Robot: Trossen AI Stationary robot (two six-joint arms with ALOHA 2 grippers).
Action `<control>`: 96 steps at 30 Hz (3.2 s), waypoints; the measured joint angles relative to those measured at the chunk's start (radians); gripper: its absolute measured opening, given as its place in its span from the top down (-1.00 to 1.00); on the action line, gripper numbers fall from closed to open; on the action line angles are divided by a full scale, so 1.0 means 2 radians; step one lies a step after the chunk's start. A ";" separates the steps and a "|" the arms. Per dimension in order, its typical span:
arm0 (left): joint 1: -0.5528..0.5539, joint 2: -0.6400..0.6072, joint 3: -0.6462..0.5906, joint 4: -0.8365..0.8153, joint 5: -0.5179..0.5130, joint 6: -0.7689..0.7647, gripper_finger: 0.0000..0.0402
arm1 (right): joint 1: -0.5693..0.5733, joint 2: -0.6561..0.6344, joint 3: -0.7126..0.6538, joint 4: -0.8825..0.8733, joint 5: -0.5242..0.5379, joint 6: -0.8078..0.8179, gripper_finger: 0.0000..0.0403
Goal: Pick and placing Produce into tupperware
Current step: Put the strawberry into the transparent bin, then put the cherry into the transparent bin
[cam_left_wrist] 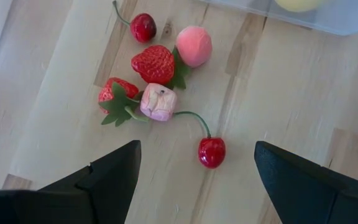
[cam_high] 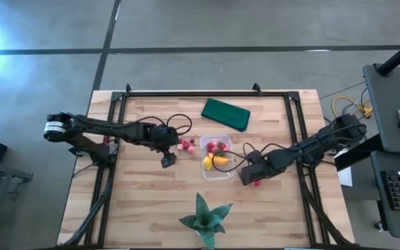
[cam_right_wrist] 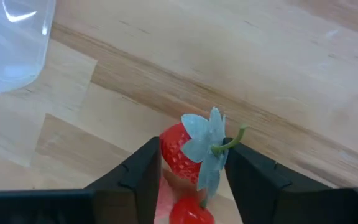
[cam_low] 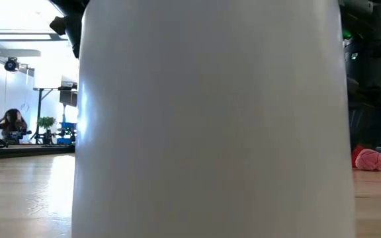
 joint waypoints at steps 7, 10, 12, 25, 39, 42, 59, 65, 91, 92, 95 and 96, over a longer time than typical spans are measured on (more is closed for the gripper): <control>0.000 0.000 0.000 0.000 0.000 0.000 -0.49 | 0.000 -0.002 0.001 -0.012 0.005 -0.009 0.28; 0.000 0.000 0.000 0.000 0.000 -0.001 -0.49 | 0.000 -0.011 0.001 -0.019 0.008 -0.014 0.29; 0.000 0.000 0.000 0.000 0.000 -0.001 -0.49 | 0.000 -0.022 0.008 -0.030 0.020 -0.014 0.29; 0.000 0.000 0.000 0.000 0.000 -0.001 -0.49 | -0.095 -0.077 0.082 -0.050 0.089 -0.174 0.29; 0.000 0.000 -0.061 -0.008 0.005 -0.118 -0.49 | -0.185 0.052 0.225 0.007 0.015 -0.388 0.19; 0.000 0.000 -0.067 -0.009 0.012 -0.144 -0.49 | -0.184 0.075 0.245 -0.017 0.015 -0.400 0.07; -0.021 0.003 -0.074 0.092 0.035 -0.042 -0.49 | -0.180 -0.034 0.276 -0.111 0.169 -0.392 -0.45; -0.023 0.018 -0.078 0.104 0.031 0.003 -0.46 | -0.179 -0.105 0.275 -0.196 0.240 -0.348 -0.45; -0.023 0.087 -0.072 0.151 0.015 0.056 0.49 | -0.179 -0.179 0.266 -0.279 0.286 -0.276 -0.40; -0.023 0.087 -0.072 0.151 0.015 0.056 0.52 | -0.179 -0.179 0.265 -0.279 0.286 -0.276 -0.39; -0.023 0.086 -0.072 0.150 0.016 0.054 0.60 | -0.179 -0.179 0.264 -0.279 0.286 -0.275 -0.40; -0.023 0.086 -0.072 0.150 0.016 0.053 0.62 | -0.179 -0.179 0.263 -0.279 0.286 -0.275 -0.40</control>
